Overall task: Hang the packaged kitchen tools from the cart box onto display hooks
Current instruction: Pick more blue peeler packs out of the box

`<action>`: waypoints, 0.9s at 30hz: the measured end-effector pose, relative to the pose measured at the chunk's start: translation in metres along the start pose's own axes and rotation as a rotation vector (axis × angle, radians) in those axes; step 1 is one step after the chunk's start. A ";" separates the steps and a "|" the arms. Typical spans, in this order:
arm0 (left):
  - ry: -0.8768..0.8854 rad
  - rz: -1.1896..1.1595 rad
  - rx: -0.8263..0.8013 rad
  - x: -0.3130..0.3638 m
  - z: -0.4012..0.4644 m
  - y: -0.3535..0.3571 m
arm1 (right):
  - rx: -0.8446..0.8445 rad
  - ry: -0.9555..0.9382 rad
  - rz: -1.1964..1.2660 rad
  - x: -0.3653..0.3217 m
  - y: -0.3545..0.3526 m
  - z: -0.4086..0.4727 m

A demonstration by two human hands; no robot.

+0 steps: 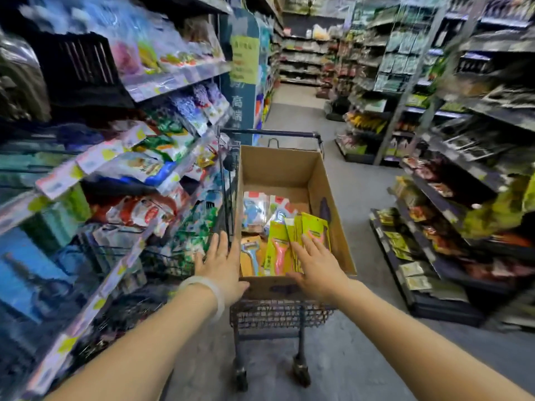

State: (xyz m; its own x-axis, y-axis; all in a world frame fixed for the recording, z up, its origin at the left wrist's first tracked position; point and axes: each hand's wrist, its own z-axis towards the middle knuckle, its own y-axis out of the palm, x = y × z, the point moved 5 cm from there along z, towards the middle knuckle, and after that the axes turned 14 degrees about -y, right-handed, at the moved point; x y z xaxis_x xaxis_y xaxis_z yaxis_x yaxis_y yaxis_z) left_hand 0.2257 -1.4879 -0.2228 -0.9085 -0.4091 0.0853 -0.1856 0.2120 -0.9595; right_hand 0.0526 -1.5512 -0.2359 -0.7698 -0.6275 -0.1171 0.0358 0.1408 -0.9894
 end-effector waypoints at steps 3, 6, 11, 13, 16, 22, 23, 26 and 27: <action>0.004 0.003 -0.012 -0.001 0.058 -0.008 | -0.045 0.021 0.002 0.021 0.005 0.056; -0.001 0.023 -0.036 -0.003 0.103 -0.004 | -0.081 0.033 0.078 0.031 0.025 0.106; -0.022 0.008 -0.079 -0.007 0.164 0.012 | -0.183 -0.020 0.109 0.048 0.066 0.177; -0.058 -0.025 -0.101 -0.009 0.185 0.019 | -0.202 -0.050 0.101 0.058 0.083 0.213; -0.107 -0.051 -0.105 -0.008 0.210 0.030 | -0.266 -0.122 0.087 0.072 0.116 0.269; -0.172 -0.086 -0.094 0.008 0.260 0.035 | -0.374 -0.293 0.055 0.084 0.166 0.348; -0.181 -0.089 -0.088 0.011 0.266 0.035 | -0.379 -0.325 0.058 0.084 0.174 0.355; -0.199 -0.066 -0.075 0.021 0.278 0.034 | -0.410 -0.341 0.024 0.088 0.192 0.362; -0.204 -0.059 -0.076 0.024 0.281 0.034 | -0.418 -0.347 -0.017 0.090 0.196 0.361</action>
State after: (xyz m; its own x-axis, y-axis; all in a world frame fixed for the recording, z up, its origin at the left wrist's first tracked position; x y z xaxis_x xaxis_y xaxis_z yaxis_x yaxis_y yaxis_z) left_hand 0.3029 -1.7394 -0.3284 -0.8020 -0.5924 0.0768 -0.2703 0.2453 -0.9310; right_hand 0.2204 -1.8571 -0.4715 -0.5102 -0.8381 -0.1929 -0.2861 0.3769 -0.8810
